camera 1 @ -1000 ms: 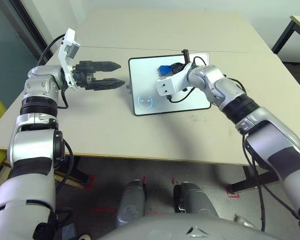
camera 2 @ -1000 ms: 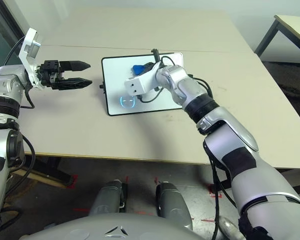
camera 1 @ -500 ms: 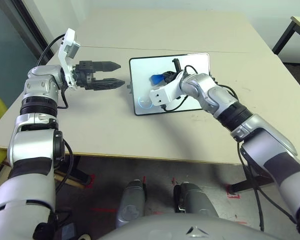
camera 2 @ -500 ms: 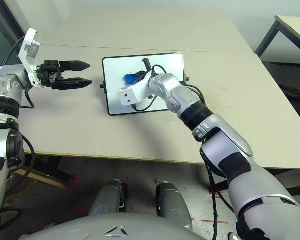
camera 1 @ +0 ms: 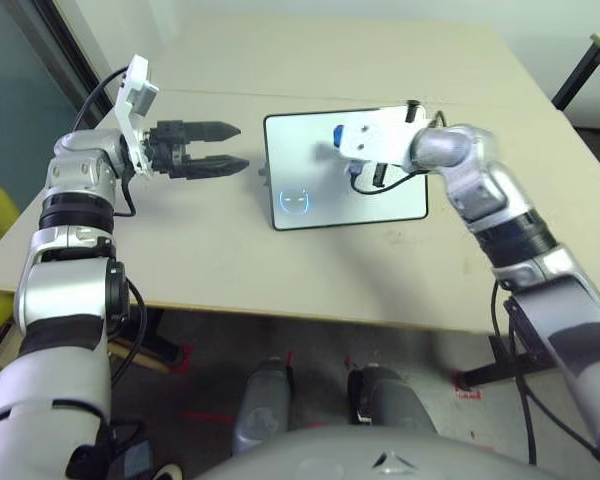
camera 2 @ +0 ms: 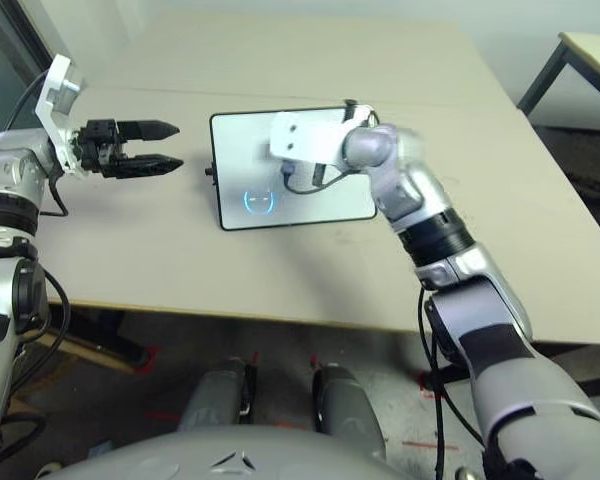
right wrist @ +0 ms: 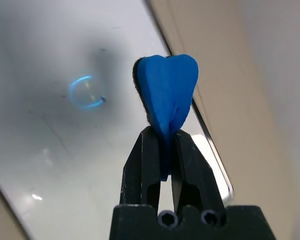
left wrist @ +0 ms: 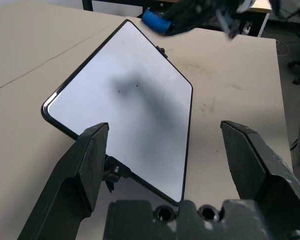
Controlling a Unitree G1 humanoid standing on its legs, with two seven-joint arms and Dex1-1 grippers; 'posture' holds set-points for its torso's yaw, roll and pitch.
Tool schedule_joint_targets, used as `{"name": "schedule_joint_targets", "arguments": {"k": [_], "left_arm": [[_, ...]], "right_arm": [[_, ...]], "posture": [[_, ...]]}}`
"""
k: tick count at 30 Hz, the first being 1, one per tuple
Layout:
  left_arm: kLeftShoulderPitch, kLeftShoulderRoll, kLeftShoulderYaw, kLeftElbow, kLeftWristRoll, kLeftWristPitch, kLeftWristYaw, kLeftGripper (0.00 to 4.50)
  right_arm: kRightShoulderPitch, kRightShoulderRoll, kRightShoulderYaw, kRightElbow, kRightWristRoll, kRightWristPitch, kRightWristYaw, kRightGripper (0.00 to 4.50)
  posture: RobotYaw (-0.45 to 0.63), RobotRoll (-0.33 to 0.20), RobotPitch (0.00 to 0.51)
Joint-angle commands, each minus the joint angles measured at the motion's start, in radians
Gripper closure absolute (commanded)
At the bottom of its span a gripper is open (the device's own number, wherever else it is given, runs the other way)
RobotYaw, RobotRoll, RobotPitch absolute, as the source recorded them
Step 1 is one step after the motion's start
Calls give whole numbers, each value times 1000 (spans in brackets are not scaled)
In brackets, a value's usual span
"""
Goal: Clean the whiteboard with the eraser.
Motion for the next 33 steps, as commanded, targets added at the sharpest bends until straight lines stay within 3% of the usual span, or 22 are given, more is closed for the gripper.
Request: {"name": "schedule_joint_targets", "arguments": {"k": [1,5,10,24,28,33], "left_arm": [[7,-2,7,-3,5,-8,1,0],[19,-7,10,-12,2,-4,2,0],[18,-10,10,-9,2,-3,3,0],[33,-15,14,-29,-4,4,11,0],[40,-10,18,-36,-4,6,20,0],[58,-9,36,-51,-16,16,40,0]], "right_arm": [[52,-55,-126,-48,102,272,13,4398],[111,-78,-247,-80,180,513,-57,4399],[160,-65,-382,-25,223,621,-207,4399],[176,10,-451,207,329,631,-475,4400],[136,0,-476,254,360,688,-521,3074],[122,-53,-456,189,405,727,-512,1092]], "posture": [[132,0,50],[124,0,57],[114,0,60],[130,0,58],[132,0,57],[122,0,57]]}}
